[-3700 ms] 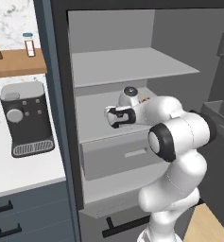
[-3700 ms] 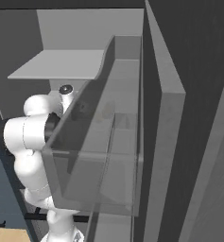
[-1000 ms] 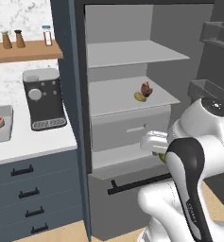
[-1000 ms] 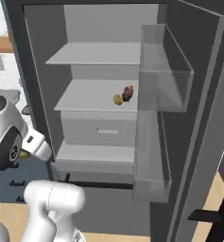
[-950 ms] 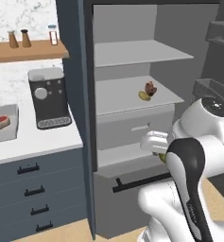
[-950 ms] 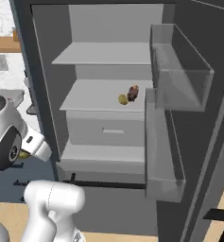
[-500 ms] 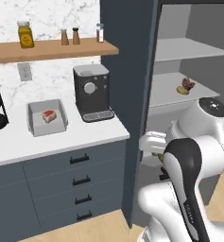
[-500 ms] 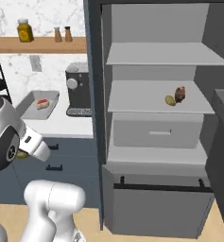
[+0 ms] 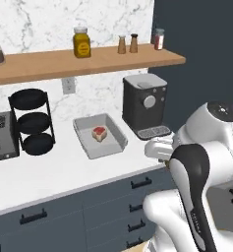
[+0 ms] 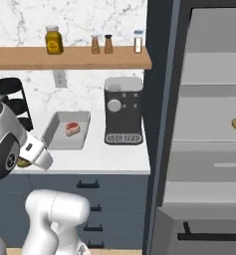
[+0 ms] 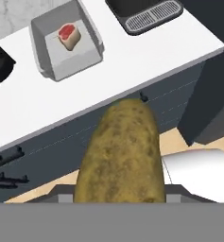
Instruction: Place one potato and one steak in each tupperware on the nearby counter, to pack two identical lunches.
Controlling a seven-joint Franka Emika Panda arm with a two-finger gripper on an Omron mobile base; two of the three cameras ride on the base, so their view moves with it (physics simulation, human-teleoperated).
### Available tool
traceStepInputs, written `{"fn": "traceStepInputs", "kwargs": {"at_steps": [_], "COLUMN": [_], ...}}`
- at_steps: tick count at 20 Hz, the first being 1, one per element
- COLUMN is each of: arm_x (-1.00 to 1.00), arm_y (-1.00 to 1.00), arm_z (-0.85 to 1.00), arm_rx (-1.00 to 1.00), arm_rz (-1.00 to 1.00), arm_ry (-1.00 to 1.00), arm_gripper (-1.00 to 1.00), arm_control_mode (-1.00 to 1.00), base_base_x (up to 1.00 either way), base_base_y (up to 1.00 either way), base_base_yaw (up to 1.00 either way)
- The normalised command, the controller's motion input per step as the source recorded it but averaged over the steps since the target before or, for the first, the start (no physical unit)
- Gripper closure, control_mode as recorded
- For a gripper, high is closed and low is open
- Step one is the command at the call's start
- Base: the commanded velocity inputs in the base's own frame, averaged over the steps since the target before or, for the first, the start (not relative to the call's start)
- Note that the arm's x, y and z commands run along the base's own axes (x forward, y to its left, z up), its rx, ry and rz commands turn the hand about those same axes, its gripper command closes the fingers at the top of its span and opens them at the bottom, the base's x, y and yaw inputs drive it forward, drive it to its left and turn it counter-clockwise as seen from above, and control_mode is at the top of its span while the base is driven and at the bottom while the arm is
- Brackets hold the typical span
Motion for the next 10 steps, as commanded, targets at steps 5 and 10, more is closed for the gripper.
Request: {"fn": "traceStepInputs", "kwargs": {"at_steps": [5, 10], "arm_x": [0.00, 0.00], "arm_y": [0.00, 0.00], "arm_z": [0.00, 0.00], "arm_rx": [0.00, 0.00], "arm_rz": [0.00, 0.00], "arm_ry": [0.00, 0.00], "arm_gripper": [1.00, 1.00], "arm_control_mode": [1.00, 1.00], "base_base_x": [0.98, 0.87], "base_base_y": [0.95, 0.62], "base_base_yaw": [-0.11, -0.10]}}
